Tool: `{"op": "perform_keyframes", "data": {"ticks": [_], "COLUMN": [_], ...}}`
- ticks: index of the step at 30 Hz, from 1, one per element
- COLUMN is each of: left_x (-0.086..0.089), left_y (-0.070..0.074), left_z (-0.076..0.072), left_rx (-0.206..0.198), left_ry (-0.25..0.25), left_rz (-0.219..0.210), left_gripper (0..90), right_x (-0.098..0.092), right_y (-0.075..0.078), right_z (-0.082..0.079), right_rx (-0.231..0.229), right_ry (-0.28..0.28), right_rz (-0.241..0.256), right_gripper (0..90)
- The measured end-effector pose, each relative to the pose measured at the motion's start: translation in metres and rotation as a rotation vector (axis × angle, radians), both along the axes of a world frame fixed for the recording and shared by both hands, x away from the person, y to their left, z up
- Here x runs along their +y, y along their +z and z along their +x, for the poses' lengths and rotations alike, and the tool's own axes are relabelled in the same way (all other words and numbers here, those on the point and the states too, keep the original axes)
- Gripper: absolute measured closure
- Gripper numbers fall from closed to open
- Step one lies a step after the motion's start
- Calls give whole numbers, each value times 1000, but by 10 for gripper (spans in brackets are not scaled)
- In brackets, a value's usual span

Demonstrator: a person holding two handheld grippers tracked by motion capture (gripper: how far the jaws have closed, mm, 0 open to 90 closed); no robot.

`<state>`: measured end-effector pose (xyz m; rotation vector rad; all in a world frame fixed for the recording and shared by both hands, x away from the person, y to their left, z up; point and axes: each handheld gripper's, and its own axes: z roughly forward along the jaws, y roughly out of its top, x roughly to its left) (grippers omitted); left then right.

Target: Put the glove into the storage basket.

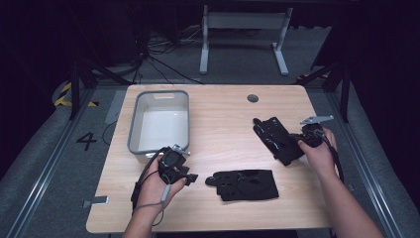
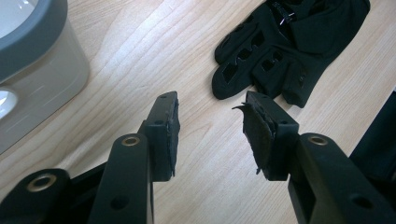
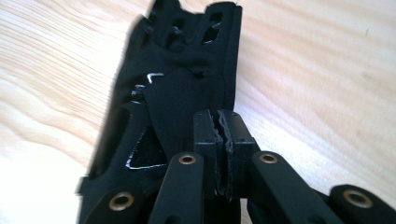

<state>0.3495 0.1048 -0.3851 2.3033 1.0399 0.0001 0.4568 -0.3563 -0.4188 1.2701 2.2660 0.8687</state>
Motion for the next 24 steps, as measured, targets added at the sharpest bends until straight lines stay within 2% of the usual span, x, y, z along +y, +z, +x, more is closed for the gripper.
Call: {"op": "perform_keyframes", "data": {"ticks": [1,4,5,9,10,13,14,17,18,19,20,21,22,24], "left_x": [0,-2,-4,-7,-8,-11,-11,-15,-15,-17,-17,-18,-18,-20], "left_y": [0,1,1,1,1,2,2,3,3,3,3,4,4,5], "left_z": [0,1,2,4,5,7,7,10,10,11,11,12,12,14], "left_rx": [0,1,2,2,0,1,1,2,2,2,2,-1,-1,-4], "left_ry": [-1,-8,-14,-21,-28,-37,-37,-50,-50,-56,-56,-61,-61,-66], "left_rz": [1,-2,-1,2,1,-3,-3,-2,-2,-3,-3,-5,-5,-8], "left_gripper": [562,563,563,563,563,565,568,569,569,569,570,569,569,569], "right_x": [4,8,12,18,23,30,30,40,40,45,45,50,50,59], "right_y": [8,16,24,35,43,52,52,61,61,63,63,65,65,67], "right_z": [-5,-10,-16,-26,-33,-44,-44,-57,-57,-64,-64,-70,-70,-78], "right_rx": [-27,-49,-72,-100,-115,-138,-138,-150,-150,-150,-150,-145,-145,-156], "right_ry": [24,40,60,96,128,171,171,231,231,264,264,307,307,346], "right_rz": [3,4,6,13,12,15,15,25,25,43,43,58,58,48], "right_gripper": [865,866,868,870,870,870,870,870,870,870,870,870,870,870]}}
